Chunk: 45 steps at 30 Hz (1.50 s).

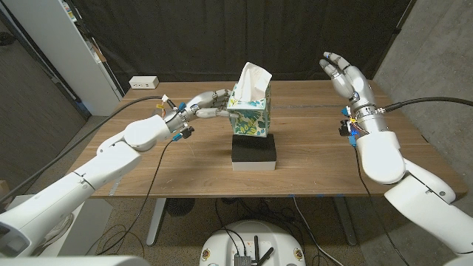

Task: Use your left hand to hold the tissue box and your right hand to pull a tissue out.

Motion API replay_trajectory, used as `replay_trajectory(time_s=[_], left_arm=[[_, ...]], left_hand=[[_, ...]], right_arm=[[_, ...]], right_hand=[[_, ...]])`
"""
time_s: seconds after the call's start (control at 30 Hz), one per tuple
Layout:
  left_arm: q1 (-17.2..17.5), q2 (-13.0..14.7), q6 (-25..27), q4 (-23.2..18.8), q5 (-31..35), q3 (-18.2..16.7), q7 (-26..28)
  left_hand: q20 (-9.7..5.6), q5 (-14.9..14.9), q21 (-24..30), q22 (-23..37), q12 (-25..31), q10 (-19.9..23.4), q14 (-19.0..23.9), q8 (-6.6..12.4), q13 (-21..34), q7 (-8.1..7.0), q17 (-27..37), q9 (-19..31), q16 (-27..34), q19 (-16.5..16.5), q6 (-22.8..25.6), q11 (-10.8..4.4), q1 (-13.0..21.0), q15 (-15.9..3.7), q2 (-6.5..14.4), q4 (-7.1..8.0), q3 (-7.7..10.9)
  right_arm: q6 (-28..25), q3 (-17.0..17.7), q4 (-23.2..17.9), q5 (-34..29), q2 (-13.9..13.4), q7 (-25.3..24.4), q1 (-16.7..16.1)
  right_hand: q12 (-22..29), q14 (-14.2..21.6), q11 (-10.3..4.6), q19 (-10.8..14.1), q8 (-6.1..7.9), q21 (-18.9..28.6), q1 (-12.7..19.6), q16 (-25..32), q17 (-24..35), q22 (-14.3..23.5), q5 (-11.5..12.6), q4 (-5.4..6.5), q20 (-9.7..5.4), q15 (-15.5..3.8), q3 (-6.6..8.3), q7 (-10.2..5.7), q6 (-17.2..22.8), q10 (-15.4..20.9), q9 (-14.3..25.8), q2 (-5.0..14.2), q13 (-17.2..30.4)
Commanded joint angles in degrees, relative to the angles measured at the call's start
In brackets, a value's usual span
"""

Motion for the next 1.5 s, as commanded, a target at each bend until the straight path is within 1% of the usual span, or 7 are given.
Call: replay_trajectory(time_s=[0.03,0.17,0.4,0.5,0.7,0.8,1.5], left_arm=[[1.22,0.57,0.06,-1.03,0.25,-0.78,0.98],[1.70,0.65,-0.25,-1.07,-0.07,-1.19,1.22],[1.56,0.53,-0.54,-0.83,-0.04,-1.26,1.07],[1.42,0.58,-0.52,-0.81,-0.03,-1.26,0.91],[1.21,0.57,-0.45,-0.74,-0.16,-1.21,0.60],[1.20,0.61,-0.36,-0.84,-0.05,-1.20,0.62],[1.58,0.56,-0.14,-1.25,-0.11,-1.01,0.66]], left_hand=[[-1.29,0.22,-0.23,0.25,0.01,0.24,0.33,0.29,0.10,-0.08,0.12,-0.02,0.08,-0.01,0.00,-0.12,-0.09,-7.62,0.33,-0.14,0.40],[-1.29,0.23,-0.26,0.25,-0.01,0.26,0.32,0.30,0.13,-0.07,0.12,-0.03,0.07,-0.04,-0.02,-0.23,-0.09,-7.56,0.36,-0.15,0.45],[-1.26,0.22,-0.32,0.25,-0.08,0.27,0.28,0.33,0.19,-0.11,0.12,-0.03,0.02,-0.10,0.00,-0.23,-0.19,-7.53,0.35,-0.14,0.51],[-1.27,0.22,-0.33,0.25,-0.09,0.29,0.29,0.33,0.21,-0.01,0.12,-0.03,0.02,-0.10,-0.02,-0.18,-0.21,-7.52,0.38,-0.13,0.54],[-1.26,0.22,-0.37,0.26,-0.13,0.29,0.29,0.32,0.26,0.00,0.14,-0.03,0.02,-0.13,-0.09,-0.04,-0.31,-7.52,0.44,-0.08,0.59],[-1.29,0.22,-0.37,0.26,-0.16,0.31,0.27,0.34,0.28,-0.03,0.13,-0.04,-0.01,-0.08,-0.05,-0.05,-0.38,-7.59,0.43,-0.07,0.62],[-1.30,0.22,-0.46,0.27,-0.27,0.40,0.35,0.40,0.43,-0.06,0.08,-0.04,-0.06,-0.09,-0.04,-0.15,-0.50,-7.59,0.40,-0.14,0.84]], right_arm=[[-0.78,-1.88,0.55,-7.95,1.82,-0.99,-0.05],[-1.17,-1.97,0.43,-8.45,2.42,-0.12,0.01],[0.75,-2.16,0.95,-8.91,3.13,0.47,0.31],[1.19,-2.16,0.83,-8.82,3.38,1.07,0.40],[2.56,-2.62,0.98,-8.95,3.53,2.23,1.30],[2.58,-3.07,0.98,-9.28,3.54,2.95,2.01],[2.10,-4.92,-0.42,-10.12,2.42,7.97,5.35]], right_hand=[[0.28,0.70,0.06,0.76,0.29,0.53,0.14,0.53,0.07,0.24,-0.17,-0.50,-0.70,-2.57,0.03,-0.01,0.84,0.74,0.08,0.81,0.05],[0.31,0.83,0.03,0.88,0.32,0.55,0.21,0.56,0.03,0.24,-0.16,-0.63,-0.63,-2.55,0.02,-0.06,1.04,0.94,0.09,0.85,0.05],[0.26,1.10,0.03,1.21,0.25,0.59,0.47,0.60,-0.07,0.26,-0.11,-0.98,-0.48,-2.50,0.08,-0.11,1.14,1.06,0.11,1.05,0.07],[0.20,1.35,0.05,1.36,0.19,0.60,0.48,0.69,-0.07,0.28,-0.12,-1.10,0.38,-2.39,-0.02,-0.25,1.19,1.07,0.12,1.06,0.08],[0.04,1.39,0.10,1.44,0.09,0.55,0.27,0.75,0.02,0.33,-0.18,-1.11,1.36,-2.45,-0.30,-1.25,1.23,0.89,0.17,1.02,0.11],[0.01,1.44,0.07,1.59,0.05,0.59,0.18,0.78,0.04,0.35,-0.21,-1.13,1.61,-2.36,-0.44,-1.04,1.19,0.87,0.18,0.91,0.13],[-0.17,1.49,-0.16,1.79,-0.19,0.53,0.11,0.79,0.06,0.42,-0.19,-1.60,2.03,-2.51,-0.88,-0.87,0.90,0.69,0.24,0.66,0.17]])
